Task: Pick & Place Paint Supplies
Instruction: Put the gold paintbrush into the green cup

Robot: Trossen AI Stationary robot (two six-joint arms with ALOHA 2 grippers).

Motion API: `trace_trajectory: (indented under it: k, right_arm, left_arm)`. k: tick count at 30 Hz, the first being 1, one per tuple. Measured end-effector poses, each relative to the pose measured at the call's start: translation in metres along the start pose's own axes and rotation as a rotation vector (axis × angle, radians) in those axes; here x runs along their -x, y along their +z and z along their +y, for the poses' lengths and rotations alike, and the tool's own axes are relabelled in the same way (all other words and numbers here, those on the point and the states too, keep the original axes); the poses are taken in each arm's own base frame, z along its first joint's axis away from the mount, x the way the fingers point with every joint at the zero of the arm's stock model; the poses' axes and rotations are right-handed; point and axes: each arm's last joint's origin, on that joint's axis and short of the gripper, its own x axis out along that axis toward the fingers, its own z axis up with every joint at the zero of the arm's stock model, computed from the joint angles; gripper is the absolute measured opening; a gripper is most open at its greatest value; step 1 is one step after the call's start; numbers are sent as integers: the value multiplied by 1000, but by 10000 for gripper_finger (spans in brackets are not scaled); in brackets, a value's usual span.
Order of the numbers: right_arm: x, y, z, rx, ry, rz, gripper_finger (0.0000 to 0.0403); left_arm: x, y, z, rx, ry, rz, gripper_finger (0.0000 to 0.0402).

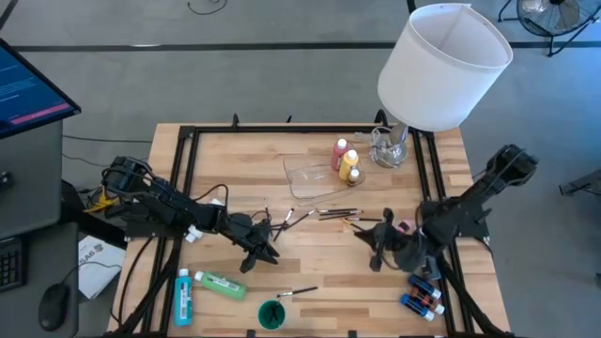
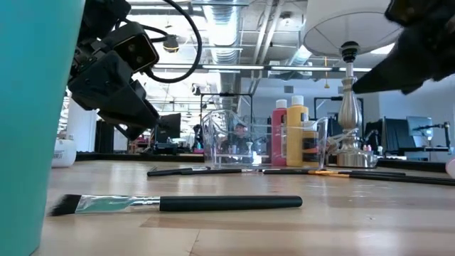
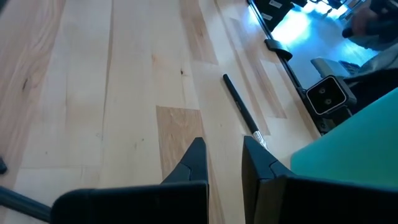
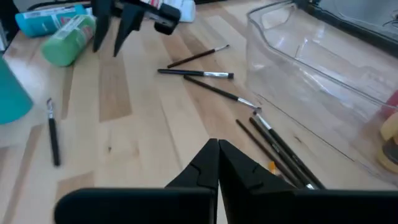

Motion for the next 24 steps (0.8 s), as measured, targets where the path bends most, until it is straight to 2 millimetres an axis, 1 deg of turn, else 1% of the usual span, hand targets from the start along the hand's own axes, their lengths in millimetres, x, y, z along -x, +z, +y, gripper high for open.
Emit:
trace_trajectory:
  k: [5,10,12,19,24]
  right_arm:
    - [-13,-5,-14,-46,-43,-17,0]
    - [-29,-10,-23,-32,-128,18,0]
    - [-36,-14,-26,-31,-136,51,0]
    - [-55,-27,-31,-68,-67,208,0]
    - [-61,-29,-30,-82,-18,234,0]
  left_arm:
    - [0,1,0,-2,-3,-6,1]
    - [0,1,0,-8,-4,-10,1]
    - [0,3,-1,-27,-10,-30,1]
    - [1,9,-4,-95,-28,-98,1]
    - [1,10,-4,-102,-29,-106,1]
